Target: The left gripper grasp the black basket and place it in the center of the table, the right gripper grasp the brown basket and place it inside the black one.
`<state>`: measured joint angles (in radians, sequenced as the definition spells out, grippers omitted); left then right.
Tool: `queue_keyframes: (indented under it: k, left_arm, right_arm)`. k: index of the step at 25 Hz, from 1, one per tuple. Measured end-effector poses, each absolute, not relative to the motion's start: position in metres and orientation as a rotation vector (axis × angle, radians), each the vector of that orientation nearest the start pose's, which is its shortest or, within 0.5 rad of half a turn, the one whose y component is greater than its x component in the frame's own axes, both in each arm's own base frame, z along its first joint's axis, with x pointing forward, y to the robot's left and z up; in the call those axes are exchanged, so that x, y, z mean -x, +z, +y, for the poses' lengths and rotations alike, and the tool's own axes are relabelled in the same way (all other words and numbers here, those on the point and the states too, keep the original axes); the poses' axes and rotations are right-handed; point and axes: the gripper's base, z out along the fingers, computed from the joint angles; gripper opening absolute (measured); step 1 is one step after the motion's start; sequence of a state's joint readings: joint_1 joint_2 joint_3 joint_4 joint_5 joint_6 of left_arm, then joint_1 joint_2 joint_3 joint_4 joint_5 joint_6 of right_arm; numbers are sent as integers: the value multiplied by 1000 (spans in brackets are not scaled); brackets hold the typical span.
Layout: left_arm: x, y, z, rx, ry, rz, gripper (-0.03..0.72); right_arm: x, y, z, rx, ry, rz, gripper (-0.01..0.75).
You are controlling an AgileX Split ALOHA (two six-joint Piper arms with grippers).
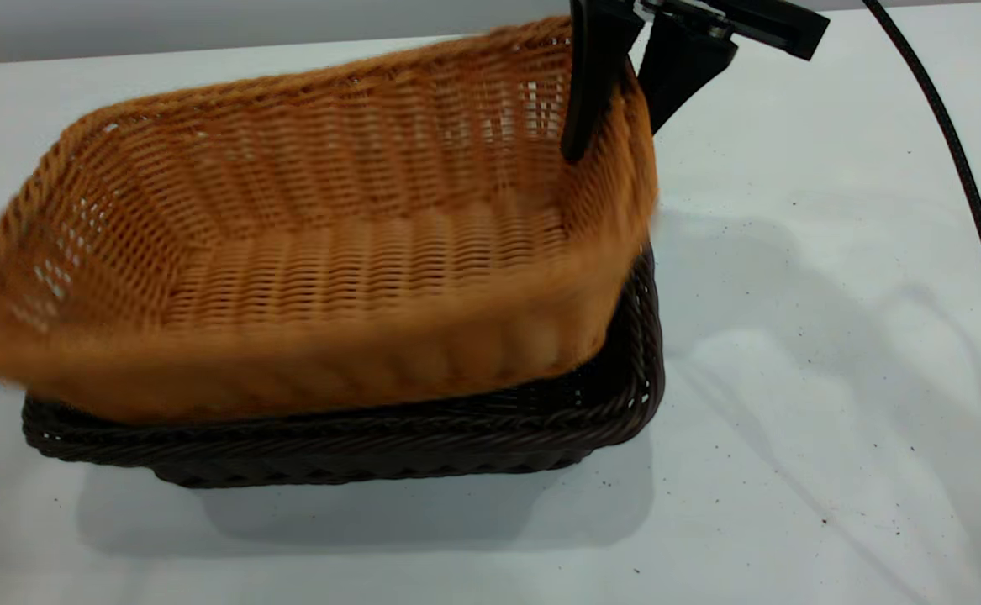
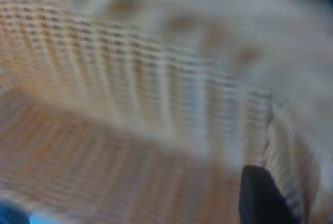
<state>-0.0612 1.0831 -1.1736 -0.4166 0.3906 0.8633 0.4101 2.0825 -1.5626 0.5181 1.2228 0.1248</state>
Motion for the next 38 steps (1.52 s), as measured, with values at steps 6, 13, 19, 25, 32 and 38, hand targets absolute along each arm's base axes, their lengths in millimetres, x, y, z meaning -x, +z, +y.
queue_keyframes:
  k: [6,13,19,25,32,38]
  left_arm:
    - [-232,440,-28,-573,167,1658,-1]
    - [-232,440,-28,-574,167,1659,-1]
    - [-231,438,-29,-587,162,1674,-1]
    - [-231,438,-29,-589,166,1673,-1]
    - [-228,432,-31,-638,130,1735,-1]
    - [-216,433,-33,-680,107,1764,-1]
  right_arm:
    - [-355,185,201,138,731,3262,351]
    - [-361,188,198,183,652,3238,435]
    - [-376,208,195,249,527,3142,437]
    - [-387,229,192,304,416,3049,416]
    - [-391,274,189,413,386,2885,216]
    - [-379,326,181,472,370,2733,16]
